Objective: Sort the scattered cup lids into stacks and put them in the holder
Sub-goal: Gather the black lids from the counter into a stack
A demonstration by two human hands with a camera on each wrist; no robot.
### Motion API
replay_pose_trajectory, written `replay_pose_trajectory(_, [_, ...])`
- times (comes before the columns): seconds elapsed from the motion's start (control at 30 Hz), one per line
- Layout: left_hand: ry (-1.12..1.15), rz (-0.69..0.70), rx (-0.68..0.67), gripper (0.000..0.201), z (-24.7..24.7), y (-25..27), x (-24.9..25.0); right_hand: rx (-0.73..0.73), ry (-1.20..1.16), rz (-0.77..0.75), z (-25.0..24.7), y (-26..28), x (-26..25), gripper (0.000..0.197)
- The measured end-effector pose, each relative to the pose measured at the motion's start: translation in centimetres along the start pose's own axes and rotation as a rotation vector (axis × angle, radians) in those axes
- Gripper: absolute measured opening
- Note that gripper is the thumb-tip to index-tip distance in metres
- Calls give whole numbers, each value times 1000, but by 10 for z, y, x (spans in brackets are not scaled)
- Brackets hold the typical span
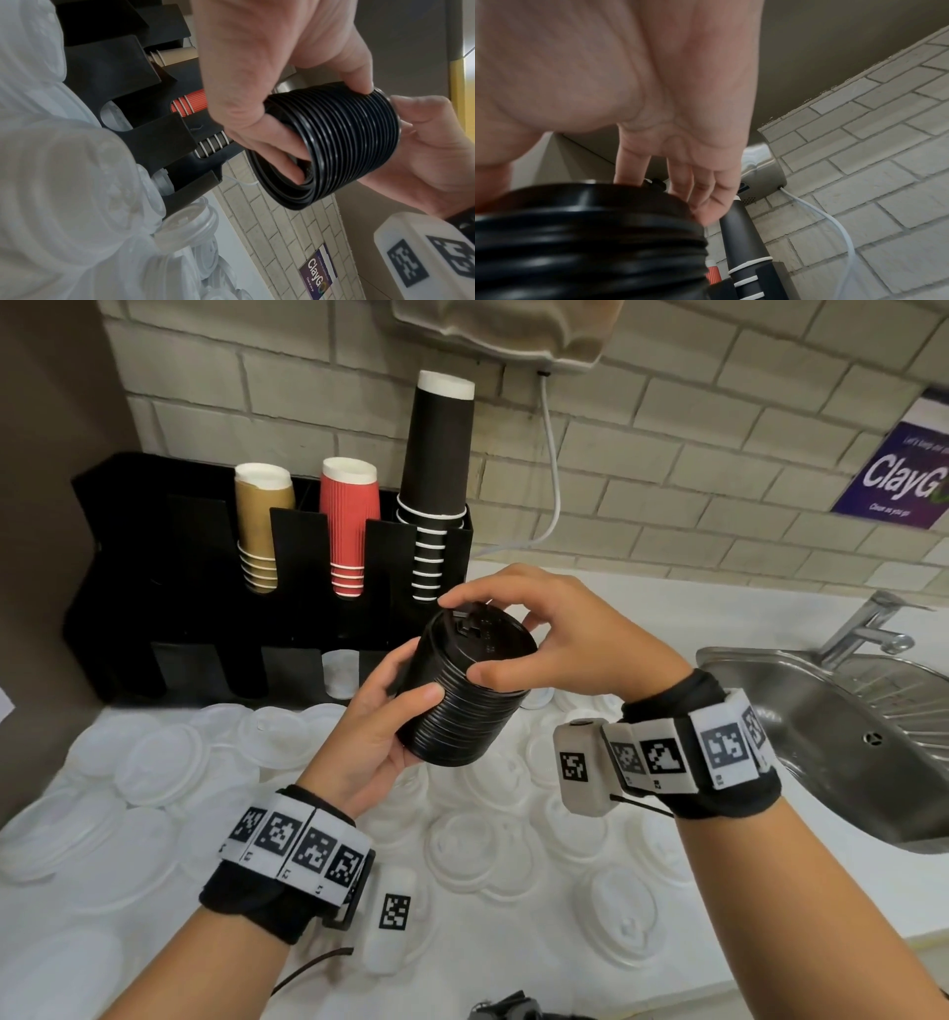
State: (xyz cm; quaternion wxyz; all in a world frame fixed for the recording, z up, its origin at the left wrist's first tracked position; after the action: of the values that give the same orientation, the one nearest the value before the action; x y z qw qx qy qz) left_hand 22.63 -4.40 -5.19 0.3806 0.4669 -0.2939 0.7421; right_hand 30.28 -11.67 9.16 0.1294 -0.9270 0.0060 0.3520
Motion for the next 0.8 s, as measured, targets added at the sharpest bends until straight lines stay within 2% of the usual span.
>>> replay_pose_trajectory(0.1, [-5,-4,12,59,-2,-1,-1,-57,39,-13,3,-1,2,54])
replay_pose_trajectory(0.17, [-6,-2,25,62,-4,-3,0,-53,-15,35,-8,0,12,57])
replay_pose_trajectory(0.23, [8,7,42,63,-9,-7,4,82,-178,107,-37,4,35,46])
replay_pose_trajectory(0.3, [24,31,57,62,-15,-11,10,296,-321,217,-72,11,80,28])
replay_pose_trajectory(0.37, [42,57,66,62,-22,-11,16,403,-285,452,-90,23,144,23])
replay_pose_trajectory(0.4, [46,67,65,65,-26,-11,18,367,-188,602,-91,30,177,25])
replay_pose_trajectory(0.47, [36,82,57,68,-31,-10,20,187,60,879,-83,50,238,37])
replay_pose_trajectory(0.53, [13,91,56,66,-36,-9,20,72,222,1027,-73,69,276,59])
replay_pose_trajectory(0.6, [-2,97,71,61,-41,-8,20,37,280,1066,-61,79,295,71])
replay_pose_trajectory(0.73, [-34,106,74,74,-46,-8,23,27,339,1072,-51,84,314,69])
replay_pose_trajectory(0.8, [-37,109,85,71,-48,-9,23,57,315,1052,-56,79,314,68])
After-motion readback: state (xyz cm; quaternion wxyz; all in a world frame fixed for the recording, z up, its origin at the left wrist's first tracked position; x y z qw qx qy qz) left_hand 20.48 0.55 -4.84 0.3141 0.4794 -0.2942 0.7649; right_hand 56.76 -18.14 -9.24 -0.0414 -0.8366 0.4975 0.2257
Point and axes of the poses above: each hand's wrist, its own y-axis away from the middle knuckle, its own z-axis out of the palm, x = y × z, the point moved 9 cm from there along -y, towards the middle knuckle, and after that the axes turned 9 degrees about -y, right-handed, at the moved point
